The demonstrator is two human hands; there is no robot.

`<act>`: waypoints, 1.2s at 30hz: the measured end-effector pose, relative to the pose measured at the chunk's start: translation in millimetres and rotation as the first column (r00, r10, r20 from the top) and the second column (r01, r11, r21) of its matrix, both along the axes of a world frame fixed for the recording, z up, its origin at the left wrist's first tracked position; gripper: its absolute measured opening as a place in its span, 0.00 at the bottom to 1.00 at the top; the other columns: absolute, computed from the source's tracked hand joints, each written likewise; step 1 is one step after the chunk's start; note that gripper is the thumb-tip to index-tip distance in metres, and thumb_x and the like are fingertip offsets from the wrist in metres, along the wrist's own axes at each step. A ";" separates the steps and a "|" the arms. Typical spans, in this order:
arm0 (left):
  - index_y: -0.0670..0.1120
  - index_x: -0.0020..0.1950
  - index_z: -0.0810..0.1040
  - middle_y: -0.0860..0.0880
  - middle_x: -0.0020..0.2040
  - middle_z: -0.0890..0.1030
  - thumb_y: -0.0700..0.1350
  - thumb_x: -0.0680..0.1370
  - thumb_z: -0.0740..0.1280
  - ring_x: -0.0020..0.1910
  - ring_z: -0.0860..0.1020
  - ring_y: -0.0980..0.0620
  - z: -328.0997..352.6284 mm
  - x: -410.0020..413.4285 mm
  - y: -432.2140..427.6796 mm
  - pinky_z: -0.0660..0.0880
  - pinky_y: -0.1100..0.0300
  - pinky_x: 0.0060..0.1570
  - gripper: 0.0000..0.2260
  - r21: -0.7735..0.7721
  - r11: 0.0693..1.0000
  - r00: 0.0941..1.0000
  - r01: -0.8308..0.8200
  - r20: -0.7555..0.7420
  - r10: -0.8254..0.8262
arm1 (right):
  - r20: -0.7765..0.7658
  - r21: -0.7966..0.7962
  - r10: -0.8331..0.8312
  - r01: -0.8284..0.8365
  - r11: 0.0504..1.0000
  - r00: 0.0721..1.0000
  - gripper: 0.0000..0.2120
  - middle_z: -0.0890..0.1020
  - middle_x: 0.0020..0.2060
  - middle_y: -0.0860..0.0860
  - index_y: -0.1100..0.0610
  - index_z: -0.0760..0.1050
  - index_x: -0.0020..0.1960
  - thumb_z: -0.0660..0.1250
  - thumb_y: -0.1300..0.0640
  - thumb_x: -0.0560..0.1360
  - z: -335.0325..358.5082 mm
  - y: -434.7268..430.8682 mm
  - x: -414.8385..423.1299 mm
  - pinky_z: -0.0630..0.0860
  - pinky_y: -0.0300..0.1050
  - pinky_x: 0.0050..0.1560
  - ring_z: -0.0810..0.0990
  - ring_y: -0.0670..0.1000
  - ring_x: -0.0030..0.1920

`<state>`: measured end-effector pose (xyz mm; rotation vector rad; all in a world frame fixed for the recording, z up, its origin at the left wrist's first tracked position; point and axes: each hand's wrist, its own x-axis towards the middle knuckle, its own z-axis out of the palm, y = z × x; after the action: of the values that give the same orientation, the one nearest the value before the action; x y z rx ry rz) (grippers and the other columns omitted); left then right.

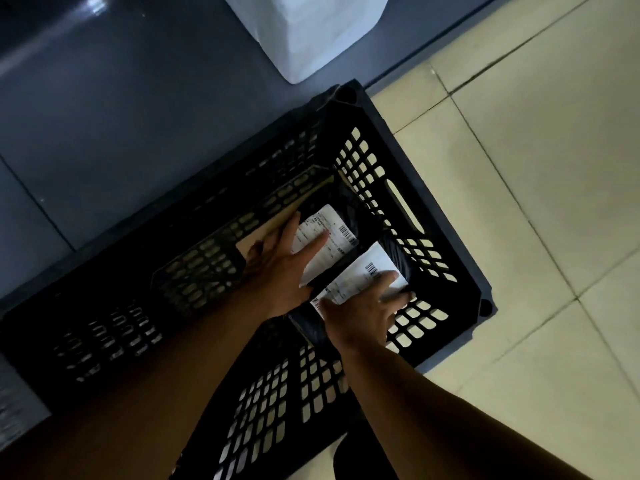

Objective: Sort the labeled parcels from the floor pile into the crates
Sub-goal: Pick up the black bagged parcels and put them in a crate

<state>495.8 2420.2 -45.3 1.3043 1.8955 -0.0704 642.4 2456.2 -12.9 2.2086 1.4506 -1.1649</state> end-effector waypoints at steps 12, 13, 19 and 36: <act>0.60 0.82 0.48 0.52 0.80 0.29 0.45 0.79 0.70 0.81 0.34 0.47 84.5 12.6 -3.8 0.50 0.39 0.79 0.40 0.057 0.994 0.995 -0.096 0.008 0.095 | 0.002 0.066 0.178 -0.177 0.982 0.984 0.54 0.35 0.81 0.56 0.45 0.44 0.83 0.78 0.44 0.70 64.8 4.3 -3.3 0.63 0.62 0.75 0.46 0.66 0.81; 0.59 0.82 0.49 0.52 0.81 0.30 0.43 0.79 0.69 0.81 0.36 0.47 107.5 14.6 -11.4 0.52 0.40 0.79 0.40 0.077 0.986 0.989 -0.146 -0.004 0.147 | -0.001 0.077 0.238 -0.237 0.968 0.971 0.52 0.37 0.82 0.56 0.46 0.46 0.83 0.77 0.44 0.71 84.2 5.1 -6.3 0.62 0.63 0.76 0.45 0.65 0.81; 0.58 0.81 0.52 0.50 0.83 0.43 0.47 0.80 0.66 0.82 0.47 0.45 304.6 12.1 -69.0 0.58 0.41 0.77 0.34 0.059 0.961 0.958 -0.269 -0.085 0.273 | -0.052 0.150 0.570 -0.558 0.816 0.820 0.43 0.48 0.83 0.56 0.47 0.55 0.82 0.72 0.41 0.74 247.3 -6.9 -9.8 0.58 0.63 0.78 0.48 0.60 0.81; 0.56 0.79 0.65 0.51 0.75 0.70 0.52 0.77 0.63 0.72 0.68 0.46 804.3 45.4 -259.4 0.69 0.44 0.70 0.29 0.583 0.588 0.733 -0.560 0.019 0.680 | -0.223 0.697 0.961 -0.662 0.276 0.165 0.34 0.75 0.68 0.51 0.49 0.69 0.75 0.76 0.46 0.73 768.0 -137.0 -4.4 0.72 0.53 0.68 0.73 0.55 0.68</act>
<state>541.2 2160.8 759.0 0.8914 2.5865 0.8111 638.0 2319.2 755.0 0.5507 2.9244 -1.1333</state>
